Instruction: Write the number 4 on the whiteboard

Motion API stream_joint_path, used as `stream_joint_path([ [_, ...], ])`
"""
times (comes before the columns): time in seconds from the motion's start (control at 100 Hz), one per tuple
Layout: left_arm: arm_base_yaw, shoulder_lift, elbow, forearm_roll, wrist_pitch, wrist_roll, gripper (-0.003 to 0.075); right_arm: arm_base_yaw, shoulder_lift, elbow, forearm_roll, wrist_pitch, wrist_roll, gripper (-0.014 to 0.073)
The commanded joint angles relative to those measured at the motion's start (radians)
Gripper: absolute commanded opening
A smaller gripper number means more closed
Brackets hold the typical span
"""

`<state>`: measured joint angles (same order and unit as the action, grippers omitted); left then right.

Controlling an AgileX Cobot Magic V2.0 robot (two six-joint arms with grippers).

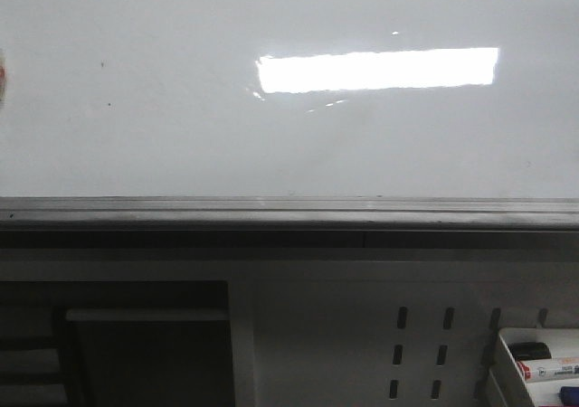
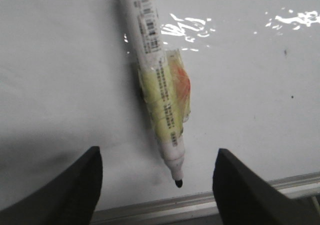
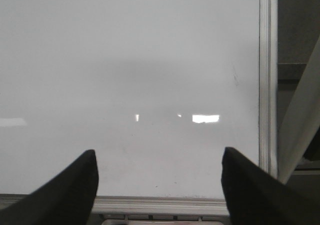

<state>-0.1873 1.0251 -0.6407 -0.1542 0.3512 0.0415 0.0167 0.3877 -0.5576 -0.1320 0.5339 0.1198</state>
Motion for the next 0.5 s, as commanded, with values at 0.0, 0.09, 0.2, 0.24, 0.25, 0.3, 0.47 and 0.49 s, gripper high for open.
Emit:
stream_joint_path([
  [0.0, -0.015, 0.043, -0.040, -0.015, -0.109, -0.001, 0.0428, -0.005, 0.017, -0.029, -0.005, -0.071, 0.000, 0.0466],
  [0.09, -0.015, 0.091, -0.040, -0.023, -0.166, -0.001, 0.0428, -0.005, 0.017, -0.029, -0.005, -0.071, 0.000, 0.0466],
  [0.2, -0.015, 0.134, -0.040, -0.029, -0.213, -0.001, 0.0427, -0.005, 0.017, -0.029, -0.005, -0.071, 0.000, 0.0466],
  [0.24, -0.015, 0.150, -0.040, -0.029, -0.221, -0.001, 0.0427, -0.005, 0.017, -0.029, -0.005, -0.071, 0.000, 0.0466],
  [0.25, -0.015, 0.152, -0.040, -0.029, -0.224, -0.001, 0.0427, -0.005, 0.017, -0.029, -0.005, -0.071, 0.000, 0.0466],
  [0.3, -0.015, 0.170, -0.040, -0.029, -0.230, -0.001, 0.0427, -0.005, 0.017, -0.029, -0.005, -0.072, 0.000, 0.0466],
  [0.47, -0.015, 0.188, -0.040, -0.027, -0.242, -0.001, 0.0330, -0.005, 0.017, -0.029, -0.005, -0.073, 0.000, 0.0466],
  [0.49, -0.015, 0.188, -0.040, -0.027, -0.243, -0.001, 0.0314, -0.005, 0.017, -0.029, -0.005, -0.073, 0.000, 0.0466],
])
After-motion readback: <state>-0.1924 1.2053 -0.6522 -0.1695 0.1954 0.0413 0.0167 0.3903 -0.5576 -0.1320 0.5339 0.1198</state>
